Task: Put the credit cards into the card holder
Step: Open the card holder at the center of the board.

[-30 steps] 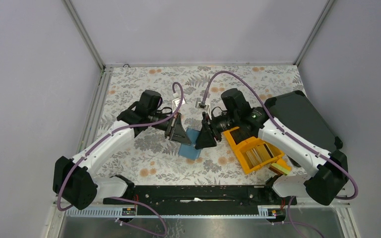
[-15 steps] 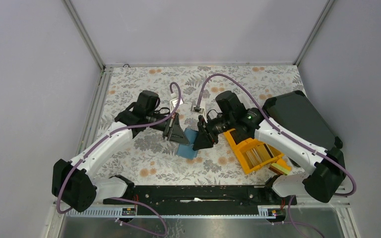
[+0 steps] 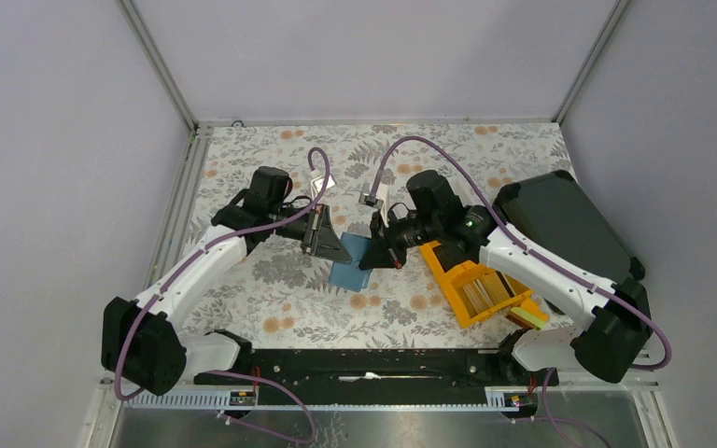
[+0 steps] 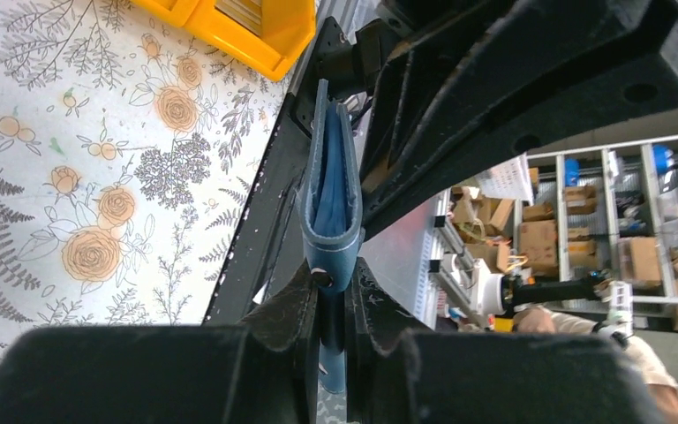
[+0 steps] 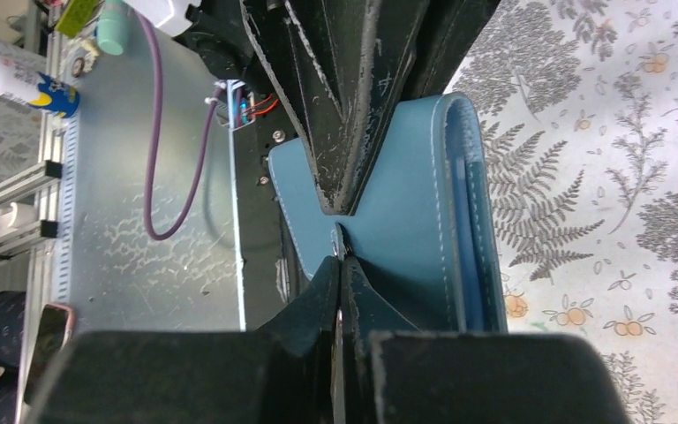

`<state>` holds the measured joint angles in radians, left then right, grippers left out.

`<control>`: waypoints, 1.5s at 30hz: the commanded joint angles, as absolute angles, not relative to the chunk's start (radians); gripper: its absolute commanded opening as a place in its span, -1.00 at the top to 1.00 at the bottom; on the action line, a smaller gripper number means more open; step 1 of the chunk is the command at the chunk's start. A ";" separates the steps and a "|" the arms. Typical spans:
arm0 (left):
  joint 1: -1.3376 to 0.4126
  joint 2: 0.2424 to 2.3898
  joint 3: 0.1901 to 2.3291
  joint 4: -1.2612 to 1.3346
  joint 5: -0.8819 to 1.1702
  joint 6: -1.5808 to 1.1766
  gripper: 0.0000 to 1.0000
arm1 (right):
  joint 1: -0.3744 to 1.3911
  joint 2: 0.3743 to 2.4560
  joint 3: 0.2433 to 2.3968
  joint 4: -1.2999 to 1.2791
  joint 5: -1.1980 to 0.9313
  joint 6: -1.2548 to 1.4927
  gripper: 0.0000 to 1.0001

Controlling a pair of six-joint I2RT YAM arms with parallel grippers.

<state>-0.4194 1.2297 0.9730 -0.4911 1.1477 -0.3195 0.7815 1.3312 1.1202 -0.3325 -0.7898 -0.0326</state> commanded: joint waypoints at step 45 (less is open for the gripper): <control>-0.380 0.996 0.876 -0.112 0.908 -0.398 1.00 | 0.689 1.124 0.779 0.247 -0.416 0.490 -0.46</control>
<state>-0.3786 1.0401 0.8730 -0.1848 0.8703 -0.4187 0.7822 1.1675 0.8276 0.1383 -0.2314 0.4774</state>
